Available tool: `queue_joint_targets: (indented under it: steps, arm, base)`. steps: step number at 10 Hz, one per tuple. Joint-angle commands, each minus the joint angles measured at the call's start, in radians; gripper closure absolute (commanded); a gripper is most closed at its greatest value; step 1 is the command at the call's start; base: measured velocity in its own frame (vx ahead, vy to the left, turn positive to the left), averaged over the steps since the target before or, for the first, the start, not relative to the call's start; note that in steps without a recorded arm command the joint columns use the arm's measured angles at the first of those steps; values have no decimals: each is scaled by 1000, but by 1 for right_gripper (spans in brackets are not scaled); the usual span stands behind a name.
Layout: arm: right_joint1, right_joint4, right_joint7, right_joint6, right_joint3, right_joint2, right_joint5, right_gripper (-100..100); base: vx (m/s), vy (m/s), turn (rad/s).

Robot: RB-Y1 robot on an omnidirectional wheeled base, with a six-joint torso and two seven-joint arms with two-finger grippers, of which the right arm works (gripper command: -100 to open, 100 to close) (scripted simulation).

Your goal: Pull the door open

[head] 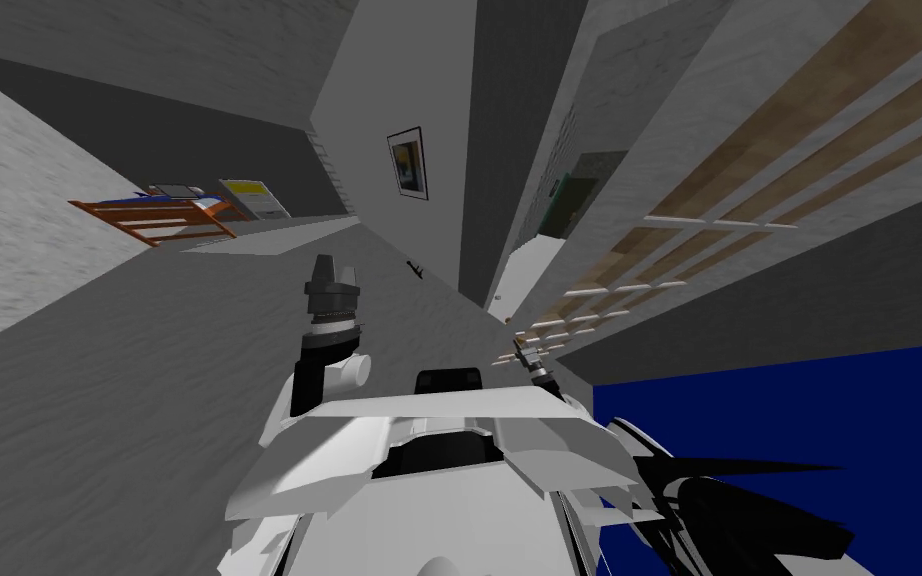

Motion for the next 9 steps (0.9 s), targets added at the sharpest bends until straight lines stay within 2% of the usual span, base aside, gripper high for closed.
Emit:
queue_joint_targets:
  steps: [1, 2, 6, 9]
  arm:
    - [8, -2, -5, -13, 3, -9, 0, 100]
    - [3, 1, -4, -9, 3, -4, 0, 100]
    - [2, 23, -13, -31, 11, -7, 2, 100]
    - [0, 41, -20, -50, 17, -9, 3, 100]
  base:
    - [-215, -62, 135]
    - [-93, -23, 25]
    - [-168, -57, 147]
    - [-203, -97, 170]
